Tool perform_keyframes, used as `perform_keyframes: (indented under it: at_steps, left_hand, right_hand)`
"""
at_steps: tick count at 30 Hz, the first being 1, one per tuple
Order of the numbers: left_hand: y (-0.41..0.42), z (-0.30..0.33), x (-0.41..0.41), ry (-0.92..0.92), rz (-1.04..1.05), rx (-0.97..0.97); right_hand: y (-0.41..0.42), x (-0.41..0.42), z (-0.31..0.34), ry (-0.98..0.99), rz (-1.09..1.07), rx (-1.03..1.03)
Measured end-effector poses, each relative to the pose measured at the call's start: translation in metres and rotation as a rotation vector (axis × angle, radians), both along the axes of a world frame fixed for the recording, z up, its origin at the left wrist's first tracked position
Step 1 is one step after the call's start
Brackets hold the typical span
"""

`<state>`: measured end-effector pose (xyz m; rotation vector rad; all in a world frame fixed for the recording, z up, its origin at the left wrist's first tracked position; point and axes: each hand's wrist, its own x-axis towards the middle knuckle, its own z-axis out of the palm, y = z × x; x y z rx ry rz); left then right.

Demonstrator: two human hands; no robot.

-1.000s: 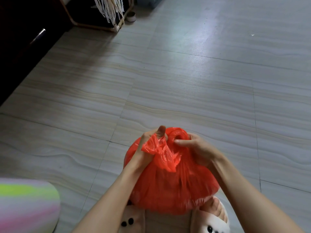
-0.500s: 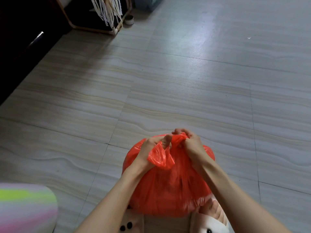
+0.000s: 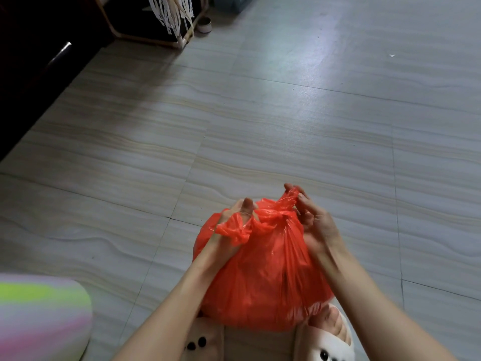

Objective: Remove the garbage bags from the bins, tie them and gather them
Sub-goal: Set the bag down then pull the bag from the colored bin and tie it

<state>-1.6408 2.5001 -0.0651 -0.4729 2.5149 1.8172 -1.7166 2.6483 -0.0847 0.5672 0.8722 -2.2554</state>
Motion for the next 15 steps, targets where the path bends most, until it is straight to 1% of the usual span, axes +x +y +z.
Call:
perform_keyframes:
  at_steps: [2,4,5,7,8,10,12,13,15]
  left_hand:
    - [0.005,0.003,0.002,0.027,0.043,0.042]
    - [0.010,0.003,0.010,0.048,0.122,0.135]
    - [0.011,0.003,0.015,0.053,0.171,0.227]
    - [0.006,0.004,0.022,0.035,0.283,0.519]
    - [0.002,0.004,0.023,0.024,0.318,0.599]
    - [-0.005,0.005,0.022,0.026,0.379,0.704]
    - [-0.013,0.005,0.020,0.011,0.567,0.911]
    - [-0.018,0.003,0.018,0.011,0.652,0.970]
    - [-0.024,0.000,0.017,-0.018,0.779,1.014]
  right_hand:
    - [-0.004,-0.003,0.001,-0.087,-0.152,0.029]
    - [-0.003,-0.006,0.001,-0.173,-0.252,0.056]
    - [-0.002,-0.007,0.001,-0.203,-0.291,0.066]
    - [0.006,-0.010,0.001,-0.245,-0.347,0.100]
    - [0.012,-0.013,0.001,-0.261,-0.365,0.121]
    - [0.028,-0.014,0.001,-0.300,-0.408,0.146]
    - [0.045,-0.011,-0.001,-0.333,-0.492,0.110]
    - [0.052,-0.010,-0.002,-0.333,-0.539,0.087]
    - [0.062,-0.007,-0.004,-0.319,-0.578,0.092]
